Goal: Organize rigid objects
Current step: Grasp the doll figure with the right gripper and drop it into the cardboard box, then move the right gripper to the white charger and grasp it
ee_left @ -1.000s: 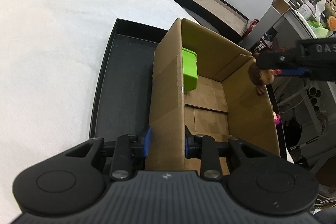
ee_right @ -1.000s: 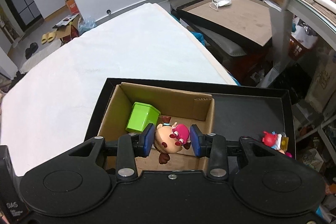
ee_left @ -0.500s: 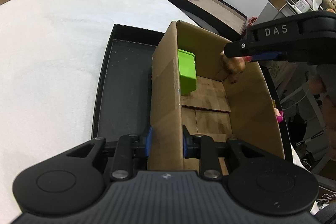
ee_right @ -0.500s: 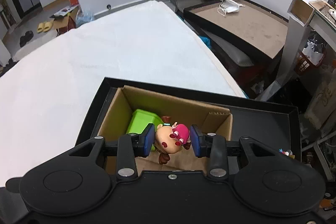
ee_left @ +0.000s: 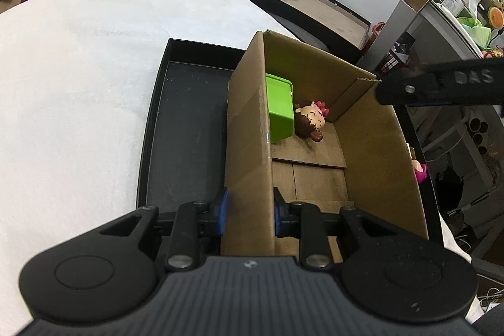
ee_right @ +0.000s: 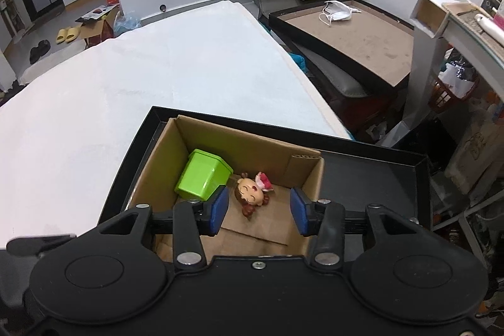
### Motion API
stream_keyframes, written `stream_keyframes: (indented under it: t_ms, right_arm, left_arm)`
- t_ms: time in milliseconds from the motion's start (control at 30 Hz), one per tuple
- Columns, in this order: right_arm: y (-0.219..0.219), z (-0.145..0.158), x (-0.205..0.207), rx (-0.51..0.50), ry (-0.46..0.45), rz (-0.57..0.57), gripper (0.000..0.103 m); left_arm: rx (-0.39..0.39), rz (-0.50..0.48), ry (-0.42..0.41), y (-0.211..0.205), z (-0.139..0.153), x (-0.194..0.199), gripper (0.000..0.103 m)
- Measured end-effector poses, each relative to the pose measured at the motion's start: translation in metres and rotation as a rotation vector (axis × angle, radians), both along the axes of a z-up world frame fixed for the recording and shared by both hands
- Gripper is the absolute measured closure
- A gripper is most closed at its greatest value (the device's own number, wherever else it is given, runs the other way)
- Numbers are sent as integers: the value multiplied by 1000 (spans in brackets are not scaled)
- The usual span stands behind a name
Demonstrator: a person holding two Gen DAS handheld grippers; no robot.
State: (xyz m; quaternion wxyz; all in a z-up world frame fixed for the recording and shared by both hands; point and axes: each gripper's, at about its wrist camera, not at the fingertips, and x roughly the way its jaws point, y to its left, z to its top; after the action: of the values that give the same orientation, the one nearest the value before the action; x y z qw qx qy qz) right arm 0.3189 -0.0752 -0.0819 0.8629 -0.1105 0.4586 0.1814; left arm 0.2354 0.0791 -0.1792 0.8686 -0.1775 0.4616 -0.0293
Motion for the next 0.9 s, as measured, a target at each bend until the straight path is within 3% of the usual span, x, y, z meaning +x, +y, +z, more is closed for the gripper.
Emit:
stream_keyframes:
  t_ms: [133, 567, 900]
  right_arm:
    - [-13, 7, -6, 0, -10, -7, 49]
    - [-89, 10, -28, 1, -24, -118, 43]
    - [-134, -23, -38, 116, 120, -259, 43]
  left_arm:
    - [23, -3, 0, -3, 0, 0, 77]
    - [128, -38, -19, -19, 1, -3, 77]
    - [225, -58, -38, -31, 1, -6, 83]
